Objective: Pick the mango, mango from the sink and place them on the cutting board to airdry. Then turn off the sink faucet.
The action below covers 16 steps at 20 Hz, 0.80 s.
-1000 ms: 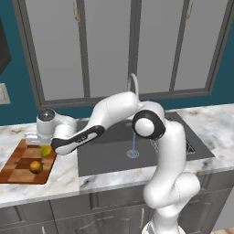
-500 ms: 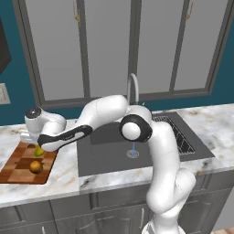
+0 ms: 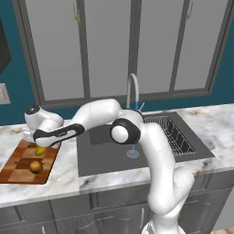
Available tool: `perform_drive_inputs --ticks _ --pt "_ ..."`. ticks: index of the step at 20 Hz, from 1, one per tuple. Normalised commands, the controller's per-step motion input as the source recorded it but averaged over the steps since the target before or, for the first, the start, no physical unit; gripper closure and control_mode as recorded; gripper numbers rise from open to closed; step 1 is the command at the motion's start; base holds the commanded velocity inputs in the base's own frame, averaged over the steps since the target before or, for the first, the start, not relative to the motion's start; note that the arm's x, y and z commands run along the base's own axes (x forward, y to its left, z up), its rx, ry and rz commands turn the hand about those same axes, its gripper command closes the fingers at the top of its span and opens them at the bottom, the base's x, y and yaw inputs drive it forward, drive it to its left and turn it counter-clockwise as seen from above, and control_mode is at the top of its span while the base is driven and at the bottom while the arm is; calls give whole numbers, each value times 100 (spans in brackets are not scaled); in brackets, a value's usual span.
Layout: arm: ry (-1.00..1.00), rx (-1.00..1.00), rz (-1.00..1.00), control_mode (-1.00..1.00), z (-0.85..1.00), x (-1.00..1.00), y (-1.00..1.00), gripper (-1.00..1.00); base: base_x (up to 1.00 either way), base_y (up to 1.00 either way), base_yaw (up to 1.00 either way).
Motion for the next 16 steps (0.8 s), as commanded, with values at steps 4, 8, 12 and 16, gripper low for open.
perform_drive_inputs --ticks 4,8,12,16 --pt "7 0 -12 -100 -31 24 6 100 0 0 0" --pt "8 0 -11 -100 -25 21 4 100 0 0 0" --pt "8 0 -11 -100 -26 19 1 -100 0 0 0" --pt "8 0 -10 -100 -12 10 0 -100 0 0 0"
